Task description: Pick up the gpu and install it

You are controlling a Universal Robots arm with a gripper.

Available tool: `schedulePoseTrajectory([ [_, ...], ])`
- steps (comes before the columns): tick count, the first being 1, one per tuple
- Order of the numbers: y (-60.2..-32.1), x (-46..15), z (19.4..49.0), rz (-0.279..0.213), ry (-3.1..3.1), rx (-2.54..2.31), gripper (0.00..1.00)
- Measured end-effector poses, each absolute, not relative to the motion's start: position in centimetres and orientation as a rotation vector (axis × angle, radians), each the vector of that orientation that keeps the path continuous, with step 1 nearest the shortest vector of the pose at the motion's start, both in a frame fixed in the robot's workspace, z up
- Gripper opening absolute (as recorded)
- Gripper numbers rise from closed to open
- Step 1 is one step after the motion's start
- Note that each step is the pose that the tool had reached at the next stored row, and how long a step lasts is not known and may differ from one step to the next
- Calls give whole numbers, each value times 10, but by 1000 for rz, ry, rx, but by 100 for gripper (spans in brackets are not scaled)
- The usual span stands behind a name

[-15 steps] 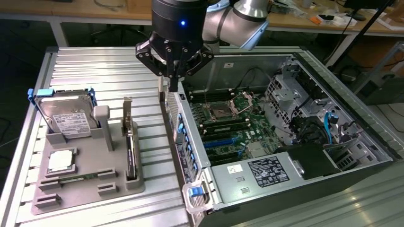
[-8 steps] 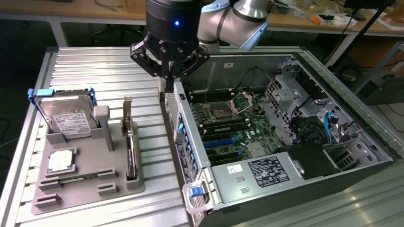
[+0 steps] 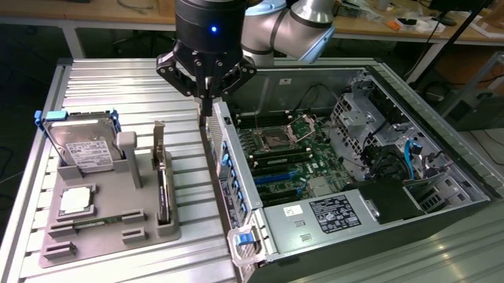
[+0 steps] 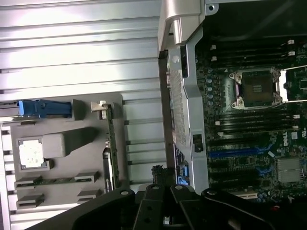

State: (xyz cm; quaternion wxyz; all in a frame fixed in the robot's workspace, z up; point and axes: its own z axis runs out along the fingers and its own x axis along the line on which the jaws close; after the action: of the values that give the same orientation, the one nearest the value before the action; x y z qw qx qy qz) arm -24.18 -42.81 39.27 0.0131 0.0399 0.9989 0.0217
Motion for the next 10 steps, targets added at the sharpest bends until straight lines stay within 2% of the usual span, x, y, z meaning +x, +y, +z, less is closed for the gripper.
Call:
schedulePoseTrajectory([
  [10,-429,-250,393,68,3112,124,11],
])
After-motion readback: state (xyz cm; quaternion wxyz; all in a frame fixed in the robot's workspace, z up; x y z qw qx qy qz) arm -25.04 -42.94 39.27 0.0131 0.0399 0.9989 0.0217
